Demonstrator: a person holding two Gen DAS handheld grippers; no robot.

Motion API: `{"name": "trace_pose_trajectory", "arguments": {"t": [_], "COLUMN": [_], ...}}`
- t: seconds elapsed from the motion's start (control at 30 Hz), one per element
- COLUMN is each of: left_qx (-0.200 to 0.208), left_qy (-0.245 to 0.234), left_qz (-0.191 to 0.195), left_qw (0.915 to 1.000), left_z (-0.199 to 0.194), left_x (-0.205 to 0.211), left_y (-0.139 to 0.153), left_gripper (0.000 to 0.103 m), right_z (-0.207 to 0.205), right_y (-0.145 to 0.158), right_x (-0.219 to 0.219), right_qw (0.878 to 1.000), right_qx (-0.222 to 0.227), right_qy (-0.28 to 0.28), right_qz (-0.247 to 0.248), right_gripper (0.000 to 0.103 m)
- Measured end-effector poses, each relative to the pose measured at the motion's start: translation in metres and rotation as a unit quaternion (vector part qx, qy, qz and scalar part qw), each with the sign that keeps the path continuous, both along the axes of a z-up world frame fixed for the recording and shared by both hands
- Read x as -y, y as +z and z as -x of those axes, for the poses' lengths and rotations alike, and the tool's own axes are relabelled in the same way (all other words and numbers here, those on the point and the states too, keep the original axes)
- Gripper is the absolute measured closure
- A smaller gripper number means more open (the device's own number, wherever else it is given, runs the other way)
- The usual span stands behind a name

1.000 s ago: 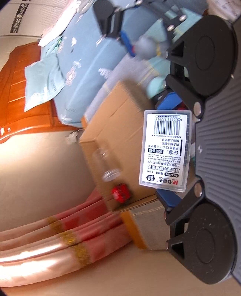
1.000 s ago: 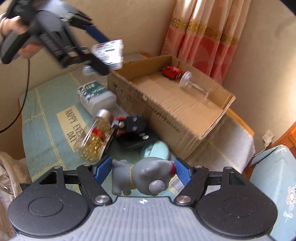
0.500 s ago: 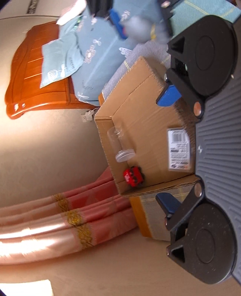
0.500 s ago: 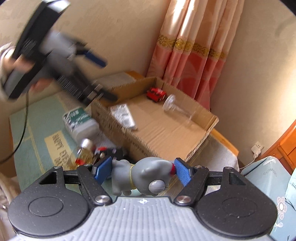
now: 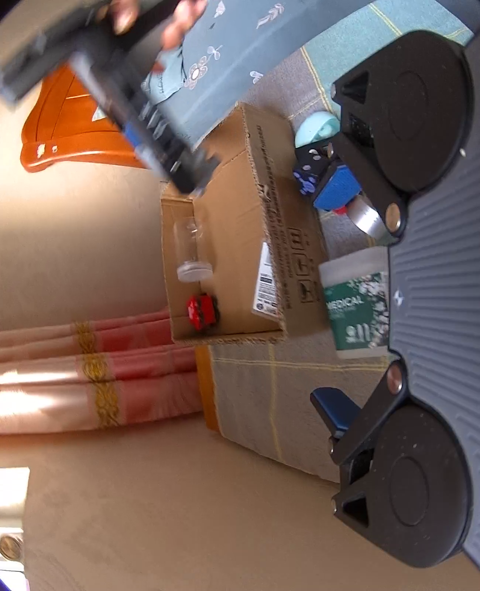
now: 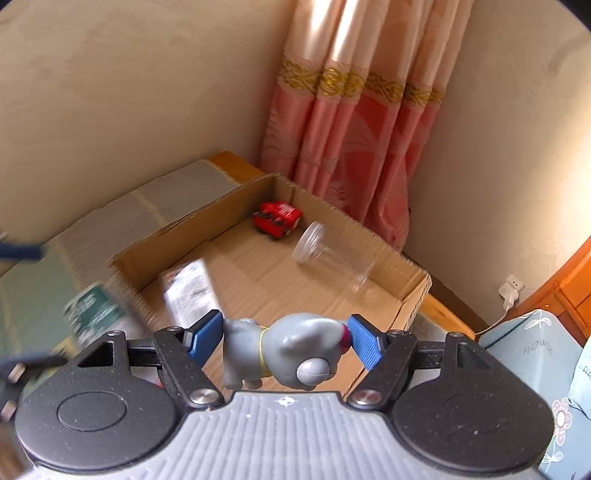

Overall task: Organize rigid objects
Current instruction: 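Lower the grey dog into the box and open the right gripper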

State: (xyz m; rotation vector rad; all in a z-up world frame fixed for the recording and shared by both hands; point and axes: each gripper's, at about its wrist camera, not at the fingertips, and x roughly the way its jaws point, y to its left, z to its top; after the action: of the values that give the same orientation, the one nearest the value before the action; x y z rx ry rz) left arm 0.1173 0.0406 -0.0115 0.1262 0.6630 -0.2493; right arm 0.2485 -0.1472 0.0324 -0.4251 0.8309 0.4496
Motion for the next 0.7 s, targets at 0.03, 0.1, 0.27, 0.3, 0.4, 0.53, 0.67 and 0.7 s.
{"name": "trace_pose_trajectory", "arguments": {"t": [0.03,0.1,0.27,0.3,0.4,0.53,0.67,0.7], "left_qx": [0.0,0.004,0.013,0.012,0.008,-0.003,-0.007,-0.009], "left_qy": [0.003,0.009,0.015,0.016,0.019,0.018,0.012,0.01], "left_qz": [0.006,0.012,0.013,0.013,0.014,0.017,0.008,0.005], "left_qw": [1.0,0.9999,0.9997,0.9997,0.9997,0.9997,0.9999,0.9999], "left_z": [0.002,0.002,0.006,0.006,0.003,0.0,0.001,0.001], "left_x": [-0.004,-0.009,-0.018,-0.019,-0.021,-0.018,-0.012,-0.011], "left_y": [0.0,0.002,0.002,0.002,-0.002,-0.005,-0.008,-0.009], "left_gripper": [0.001,0.001,0.001,0.001,0.001,0.001,0.001,0.001], "right_z": [-0.011,-0.034,-0.057,-0.054,-0.04,-0.021,0.0,0.005], "right_y": [-0.001,-0.002,0.0,0.002,0.003,0.005,0.006,0.005], "right_x": [-0.004,-0.009,-0.008,-0.006,-0.002,-0.001,0.004,0.006], "right_qw": [1.0,0.999,0.993,0.992,0.992,0.992,0.99,0.99], "right_qx": [-0.002,-0.006,0.008,0.01,0.007,0.005,0.002,0.0], "right_qy": [-0.008,-0.039,-0.118,-0.119,-0.12,-0.123,-0.134,-0.138], "right_qz": [0.0,-0.001,-0.02,-0.031,-0.036,-0.028,-0.038,-0.041], "right_gripper": [0.025,0.024,0.0,0.0,0.0,0.0,0.0,0.0]}}
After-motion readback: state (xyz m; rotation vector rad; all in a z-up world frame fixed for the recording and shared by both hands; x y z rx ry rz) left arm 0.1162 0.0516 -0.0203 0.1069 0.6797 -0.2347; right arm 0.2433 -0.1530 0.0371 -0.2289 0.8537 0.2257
